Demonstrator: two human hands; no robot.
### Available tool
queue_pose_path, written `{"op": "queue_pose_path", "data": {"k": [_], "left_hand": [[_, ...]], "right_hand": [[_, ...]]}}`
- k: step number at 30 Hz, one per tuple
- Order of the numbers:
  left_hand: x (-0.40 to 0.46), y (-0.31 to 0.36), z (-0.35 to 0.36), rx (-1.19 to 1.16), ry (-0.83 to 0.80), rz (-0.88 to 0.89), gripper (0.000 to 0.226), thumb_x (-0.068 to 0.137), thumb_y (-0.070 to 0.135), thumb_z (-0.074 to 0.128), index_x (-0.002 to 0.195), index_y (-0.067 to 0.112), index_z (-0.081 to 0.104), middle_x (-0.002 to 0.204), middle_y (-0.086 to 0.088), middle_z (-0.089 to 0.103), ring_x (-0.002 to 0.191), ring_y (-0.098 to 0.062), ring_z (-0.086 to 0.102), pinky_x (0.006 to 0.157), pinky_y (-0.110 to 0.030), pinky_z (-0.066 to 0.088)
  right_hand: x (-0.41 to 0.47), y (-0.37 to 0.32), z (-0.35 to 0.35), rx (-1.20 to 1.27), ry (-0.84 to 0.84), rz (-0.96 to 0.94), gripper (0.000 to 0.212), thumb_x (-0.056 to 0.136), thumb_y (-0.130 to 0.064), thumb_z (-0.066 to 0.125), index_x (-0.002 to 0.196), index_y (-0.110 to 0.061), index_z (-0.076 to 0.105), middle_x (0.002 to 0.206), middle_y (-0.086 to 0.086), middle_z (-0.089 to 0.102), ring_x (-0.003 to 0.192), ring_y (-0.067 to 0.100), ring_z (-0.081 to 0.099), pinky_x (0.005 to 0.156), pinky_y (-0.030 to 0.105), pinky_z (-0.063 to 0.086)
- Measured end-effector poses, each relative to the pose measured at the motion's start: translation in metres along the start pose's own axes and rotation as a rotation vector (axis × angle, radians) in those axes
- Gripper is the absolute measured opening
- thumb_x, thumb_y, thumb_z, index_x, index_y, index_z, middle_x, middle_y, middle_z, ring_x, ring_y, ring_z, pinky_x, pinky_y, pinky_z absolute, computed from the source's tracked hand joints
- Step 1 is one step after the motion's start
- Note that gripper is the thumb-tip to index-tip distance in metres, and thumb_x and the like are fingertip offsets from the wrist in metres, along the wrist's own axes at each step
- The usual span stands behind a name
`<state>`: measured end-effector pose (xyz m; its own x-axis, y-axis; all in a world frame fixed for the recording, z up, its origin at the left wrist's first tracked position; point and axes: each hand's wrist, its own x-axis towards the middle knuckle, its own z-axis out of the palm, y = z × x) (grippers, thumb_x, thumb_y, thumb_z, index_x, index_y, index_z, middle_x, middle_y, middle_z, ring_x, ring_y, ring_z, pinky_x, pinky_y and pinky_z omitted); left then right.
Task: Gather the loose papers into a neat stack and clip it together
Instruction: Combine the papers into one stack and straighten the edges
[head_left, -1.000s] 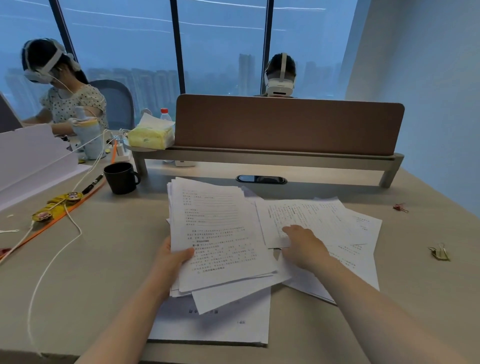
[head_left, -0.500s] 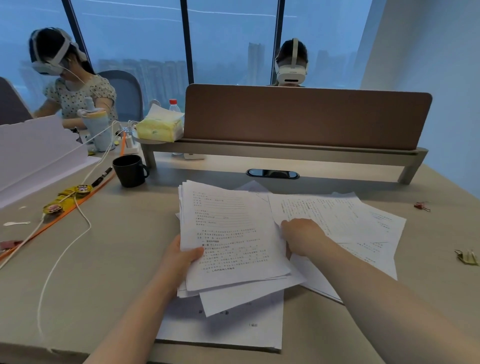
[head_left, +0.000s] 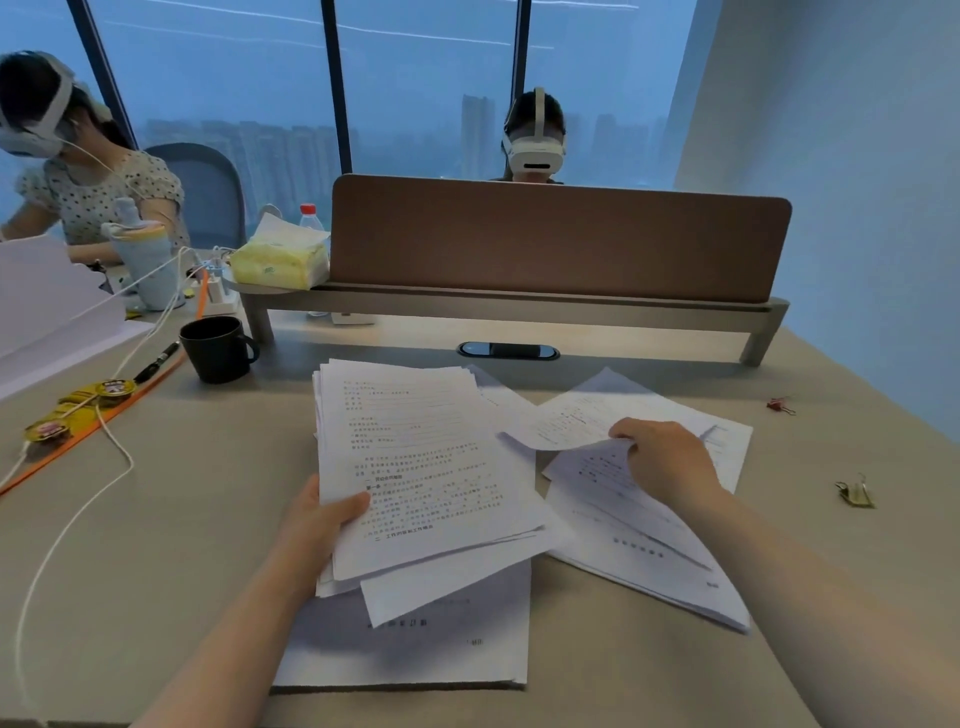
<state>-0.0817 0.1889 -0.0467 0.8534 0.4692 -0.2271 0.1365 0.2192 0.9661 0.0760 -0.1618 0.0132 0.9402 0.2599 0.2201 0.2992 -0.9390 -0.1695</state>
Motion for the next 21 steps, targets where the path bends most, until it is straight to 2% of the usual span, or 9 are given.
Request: {"op": "queue_pose_path", "data": {"k": [5,8,10,12,14,18,21], "left_hand": [[-0.002,0.002,0.012,-0.03,-0.039,0.013,0.042,0.087,-0.005,0.064,0.125,0.012,0.057,0.118,-0.014,0.07,0.104,-0.036,0.068,0.095,-0.057,0.051],[-0.003,0.004,0.02,-0.028,-0.084,0.028,0.041,0.087,-0.006,0.062,0.121,0.017,0.06,0.119,-0.013,0.07,0.106,-0.036,0.067,0.096,-0.058,0.05],[-0.006,0.007,0.026,-0.026,-0.102,0.04,0.038,0.087,-0.008,0.06,0.114,0.02,0.062,0.116,-0.012,0.071,0.105,-0.036,0.067,0.095,-0.056,0.051],[-0.007,0.007,0.032,-0.022,-0.103,0.051,0.038,0.087,-0.009,0.06,0.107,0.023,0.062,0.112,-0.01,0.07,0.103,-0.035,0.067,0.094,-0.054,0.051],[-0.01,0.006,0.037,-0.014,-0.099,0.061,0.039,0.087,-0.011,0.059,0.101,0.025,0.062,0.109,-0.008,0.07,0.099,-0.033,0.067,0.093,-0.051,0.051],[-0.011,0.0,0.04,0.0,-0.098,0.063,0.04,0.087,-0.01,0.06,0.101,0.027,0.063,0.109,-0.006,0.07,0.1,-0.031,0.067,0.091,-0.049,0.052],[-0.01,-0.004,0.039,0.004,-0.105,0.05,0.038,0.088,-0.008,0.06,0.105,0.025,0.063,0.113,-0.007,0.07,0.101,-0.031,0.068,0.09,-0.049,0.053]], "right_hand": [[-0.021,0.033,-0.002,0.069,-0.126,0.034,0.041,0.089,-0.007,0.042,0.107,-0.028,0.071,0.113,-0.003,0.071,0.101,0.024,0.061,0.082,0.034,0.051],[-0.032,0.042,0.0,0.009,-0.195,-0.013,0.038,0.087,-0.007,0.041,0.096,-0.027,0.072,0.106,-0.004,0.073,0.093,0.021,0.061,0.077,0.033,0.052],[-0.039,0.045,-0.001,-0.052,-0.227,-0.047,0.036,0.088,-0.009,0.041,0.095,-0.026,0.071,0.103,-0.004,0.073,0.089,0.02,0.06,0.073,0.031,0.051],[-0.045,0.045,-0.004,-0.103,-0.259,-0.075,0.034,0.091,-0.012,0.041,0.101,-0.028,0.07,0.108,-0.005,0.072,0.091,0.019,0.058,0.07,0.029,0.046],[-0.048,0.045,-0.008,-0.155,-0.304,-0.103,0.035,0.092,-0.016,0.042,0.111,-0.03,0.067,0.118,-0.006,0.068,0.101,0.019,0.059,0.073,0.028,0.044],[-0.058,0.041,-0.012,-0.181,-0.46,-0.075,0.05,0.085,-0.031,0.05,0.136,-0.034,0.049,0.143,-0.01,0.049,0.127,0.018,0.05,0.098,0.034,0.044],[-0.061,0.038,-0.014,-0.235,-0.524,-0.078,0.064,0.082,-0.048,0.054,0.141,-0.028,0.038,0.143,-0.004,0.046,0.124,0.022,0.052,0.093,0.034,0.046]]}}
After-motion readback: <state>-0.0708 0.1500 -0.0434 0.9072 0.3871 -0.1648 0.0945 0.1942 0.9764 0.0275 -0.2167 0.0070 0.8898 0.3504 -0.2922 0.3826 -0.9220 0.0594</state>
